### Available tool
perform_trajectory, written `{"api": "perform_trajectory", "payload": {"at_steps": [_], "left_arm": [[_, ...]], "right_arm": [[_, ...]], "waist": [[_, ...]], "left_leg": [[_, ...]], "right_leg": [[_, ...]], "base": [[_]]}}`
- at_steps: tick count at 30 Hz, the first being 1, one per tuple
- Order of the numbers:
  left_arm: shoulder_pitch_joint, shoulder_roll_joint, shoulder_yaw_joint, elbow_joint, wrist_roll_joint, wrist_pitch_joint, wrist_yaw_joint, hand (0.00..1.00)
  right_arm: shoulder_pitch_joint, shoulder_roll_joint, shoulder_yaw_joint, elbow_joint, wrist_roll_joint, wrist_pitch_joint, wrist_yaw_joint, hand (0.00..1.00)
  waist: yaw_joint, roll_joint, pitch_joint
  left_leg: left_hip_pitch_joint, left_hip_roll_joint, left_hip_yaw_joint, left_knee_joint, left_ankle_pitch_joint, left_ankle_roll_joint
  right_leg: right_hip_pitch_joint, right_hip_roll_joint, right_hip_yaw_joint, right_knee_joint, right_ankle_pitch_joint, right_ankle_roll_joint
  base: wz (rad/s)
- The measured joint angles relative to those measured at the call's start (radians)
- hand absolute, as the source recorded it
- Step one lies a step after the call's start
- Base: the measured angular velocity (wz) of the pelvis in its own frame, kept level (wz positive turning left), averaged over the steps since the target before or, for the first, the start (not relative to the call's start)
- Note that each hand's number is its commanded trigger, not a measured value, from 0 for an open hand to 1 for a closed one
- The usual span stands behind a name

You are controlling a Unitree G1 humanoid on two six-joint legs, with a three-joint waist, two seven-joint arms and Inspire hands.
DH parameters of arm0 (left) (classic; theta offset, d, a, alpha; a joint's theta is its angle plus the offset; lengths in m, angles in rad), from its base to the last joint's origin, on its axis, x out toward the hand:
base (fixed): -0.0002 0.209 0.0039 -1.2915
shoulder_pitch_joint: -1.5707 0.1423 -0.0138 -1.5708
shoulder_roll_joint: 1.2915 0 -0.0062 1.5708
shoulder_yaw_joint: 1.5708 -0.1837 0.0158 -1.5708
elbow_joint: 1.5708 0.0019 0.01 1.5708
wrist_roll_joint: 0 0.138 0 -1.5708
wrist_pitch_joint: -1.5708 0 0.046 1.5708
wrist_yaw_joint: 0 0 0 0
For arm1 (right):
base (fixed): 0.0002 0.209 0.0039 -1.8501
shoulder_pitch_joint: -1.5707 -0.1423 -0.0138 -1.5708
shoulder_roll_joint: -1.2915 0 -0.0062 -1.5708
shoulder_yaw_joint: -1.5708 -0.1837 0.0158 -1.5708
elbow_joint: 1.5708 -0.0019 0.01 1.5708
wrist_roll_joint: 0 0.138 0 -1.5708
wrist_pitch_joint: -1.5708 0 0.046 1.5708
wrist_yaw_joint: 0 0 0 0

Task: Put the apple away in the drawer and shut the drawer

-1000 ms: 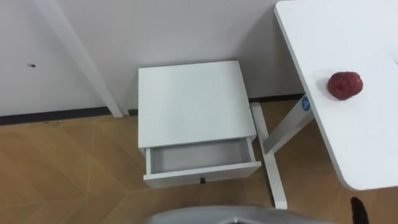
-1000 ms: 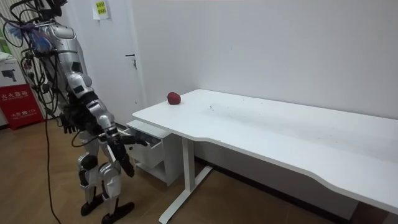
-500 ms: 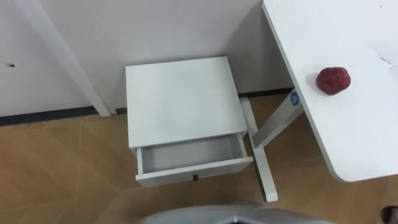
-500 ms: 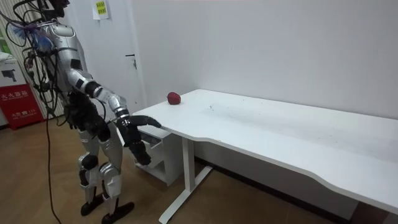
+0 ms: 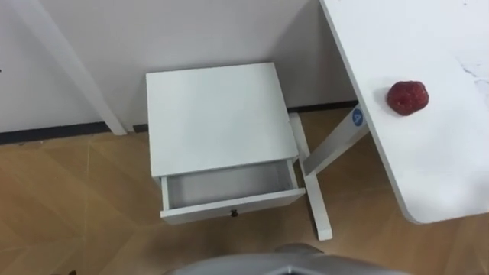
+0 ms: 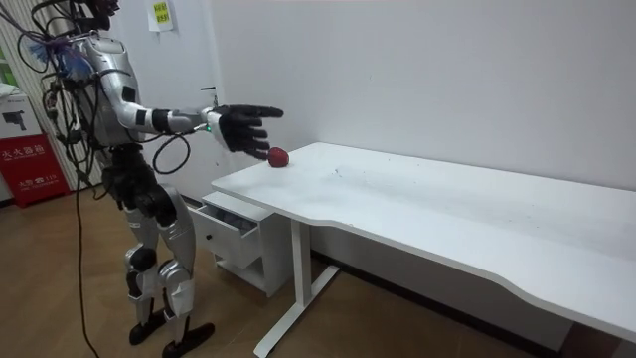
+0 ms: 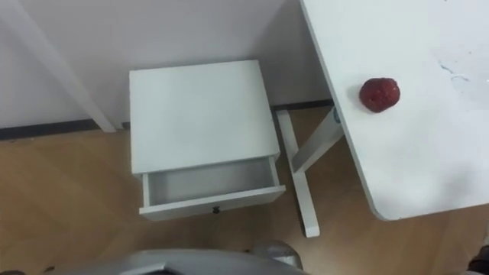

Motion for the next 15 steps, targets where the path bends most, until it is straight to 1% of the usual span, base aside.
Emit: {"api": "perform_trajectory", "payload": {"at_steps": [1, 4, 5, 8, 12, 15], "left_arm": [[-0.005, 0.001, -0.013, 0.000, -0.001, 0.000, 0.000, 0.00], [-0.006, 0.002, -0.037, 0.000, -0.003, 0.000, 0.001, 0.00], [-0.006, 0.003, -0.045, 0.000, -0.007, 0.000, 0.002, 0.00], [-0.005, 0.003, -0.088, -0.008, -0.010, -0.002, 0.003, 0.00], [-0.003, 0.003, -0.095, -0.007, -0.010, -0.002, 0.001, 0.00], [-0.004, 0.003, -0.095, -0.008, 0.001, -0.004, 0.002, 0.00]], "right_arm": [[0.000, -0.002, 0.025, -0.012, -0.050, 0.002, -0.001, 0.00], [-0.008, -0.008, 0.101, -0.024, -0.137, 0.007, 0.021, 0.00], [-0.007, -0.007, 0.112, -0.024, -0.150, 0.010, 0.033, 0.00], [-0.007, -0.008, 0.191, -0.049, -0.165, 0.017, 0.088, 0.00], [0.001, -0.008, 0.264, -0.111, -0.167, 0.022, 0.147, 0.00], [0.028, -0.008, 0.303, -0.145, -0.223, 0.024, 0.209, 0.00]], "waist": [[0.013, 0.002, 0.0007], [0.018, 0.005, 0.0033], [0.019, 0.005, 0.0034], [0.043, 0.011, 0.0042], [0.051, 0.019, 0.0041], [0.065, 0.021, 0.0033]], "left_leg": [[0.000, 0.000, -0.001, -0.001, 0.000, 0.000], [0.003, -0.001, -0.004, -0.001, 0.000, 0.000], [0.005, -0.001, -0.004, -0.001, 0.000, 0.000], [0.007, 0.001, -0.005, -0.001, 0.000, 0.000], [0.010, 0.004, -0.004, -0.001, 0.000, 0.000], [0.010, 0.005, -0.004, -0.001, 0.000, 0.000]], "right_leg": [[-0.001, 0.000, -0.001, 0.000, 0.001, -0.001], [0.005, -0.001, -0.012, -0.002, 0.001, -0.001], [0.006, -0.001, -0.014, -0.002, 0.001, -0.001], [0.009, -0.002, -0.014, -0.011, 0.001, -0.001], [0.014, -0.001, -0.015, -0.016, 0.001, -0.001], [0.014, -0.001, -0.015, -0.017, 0.001, -0.001]], "base": [[0.00], [0.06], [0.07], [0.00], [0.00], [0.00]]}}
